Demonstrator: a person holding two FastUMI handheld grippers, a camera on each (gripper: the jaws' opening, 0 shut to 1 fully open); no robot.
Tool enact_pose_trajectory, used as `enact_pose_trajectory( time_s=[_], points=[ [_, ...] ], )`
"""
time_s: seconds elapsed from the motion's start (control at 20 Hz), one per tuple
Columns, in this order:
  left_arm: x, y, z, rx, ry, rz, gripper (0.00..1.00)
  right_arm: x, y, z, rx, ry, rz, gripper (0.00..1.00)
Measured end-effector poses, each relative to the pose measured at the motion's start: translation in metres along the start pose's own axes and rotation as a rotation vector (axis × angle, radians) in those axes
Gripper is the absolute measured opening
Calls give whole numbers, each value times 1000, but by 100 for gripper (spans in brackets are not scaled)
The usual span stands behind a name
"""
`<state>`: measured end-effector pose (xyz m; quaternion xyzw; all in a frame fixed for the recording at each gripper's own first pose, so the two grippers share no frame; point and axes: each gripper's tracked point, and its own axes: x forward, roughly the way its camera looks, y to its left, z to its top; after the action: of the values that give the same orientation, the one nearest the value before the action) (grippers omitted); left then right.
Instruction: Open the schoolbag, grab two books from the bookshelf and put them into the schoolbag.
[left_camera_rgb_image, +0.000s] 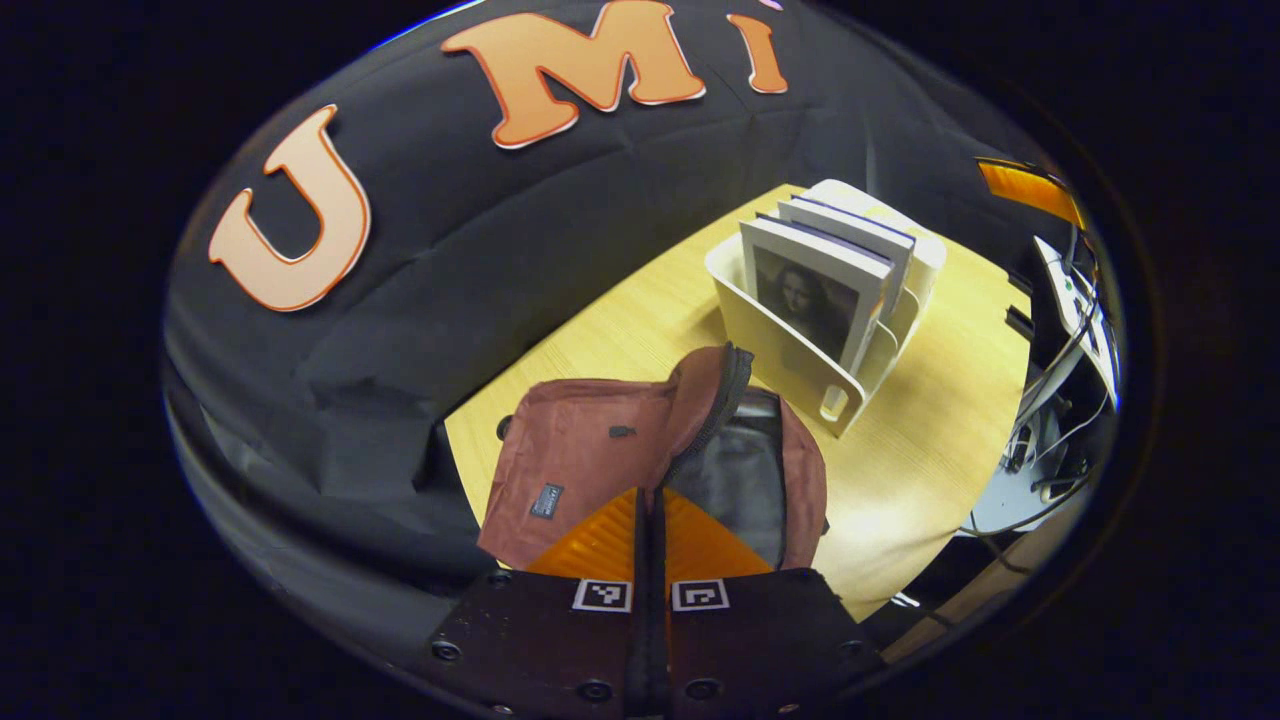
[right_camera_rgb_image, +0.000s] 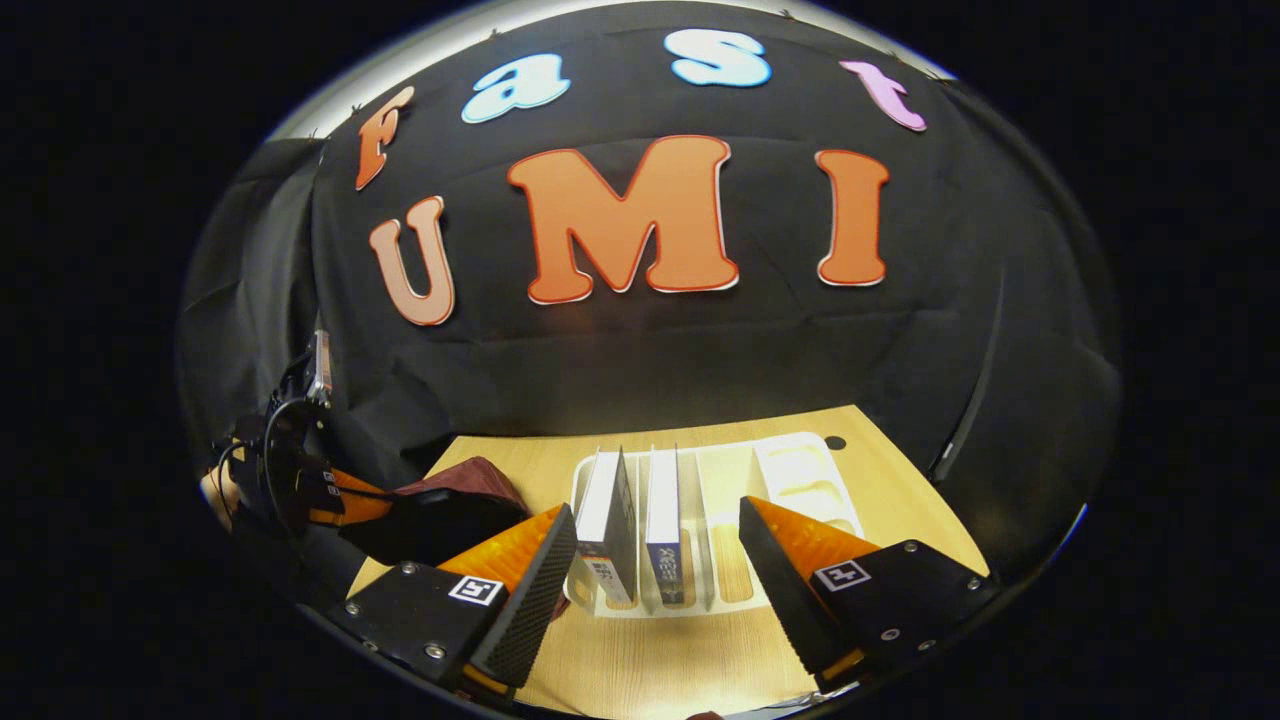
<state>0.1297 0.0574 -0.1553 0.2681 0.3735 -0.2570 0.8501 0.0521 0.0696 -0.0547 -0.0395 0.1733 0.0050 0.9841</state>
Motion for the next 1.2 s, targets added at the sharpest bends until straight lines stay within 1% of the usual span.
enact_pose_trajectory(
  time_s=[0.2, 0.3, 0.4, 0.5, 0.55, 0.65, 0.75, 0.8, 0.9, 1.0, 1.2],
  points=[
    [1, 13, 5, -43, -20, -11, 1, 22, 43, 26, -3, 94, 101, 97],
    [3, 14, 4, -52, -14, -19, 1, 36, 55, 42, -29, 157, 124, 97],
    [6, 13, 0, -58, -8, -31, 1, 50, 70, 51, -39, 280, 157, 96],
    [7, 15, 0, -60, -8, -35, 1, 70, 77, 52, -81, 397, 165, 98],
    [7, 14, 0, -64, -9, -38, 1, 82, 79, 47, -110, 446, 155, 97],
    [8, 16, -1, -73, -10, -44, 1, 96, 83, 23, -121, 611, 156, 97],
    [9, 19, -5, -82, -5, -42, 1, 115, 78, -4, -121, 742, 119, 98],
    [8, 22, -5, -85, -4, -40, 1, 124, 74, -16, -142, 795, 96, 98],
    [7, 24, -5, -89, -4, -42, 1, 141, 71, -35, -159, 860, 60, 98],
    [9, 29, -4, -86, 0, -41, 1, 151, 72, -47, -132, 915, 38, 99],
    [8, 33, -2, -61, 9, -38, 1, 170, 62, -63, -139, 963, -7, 99]
  ],
)
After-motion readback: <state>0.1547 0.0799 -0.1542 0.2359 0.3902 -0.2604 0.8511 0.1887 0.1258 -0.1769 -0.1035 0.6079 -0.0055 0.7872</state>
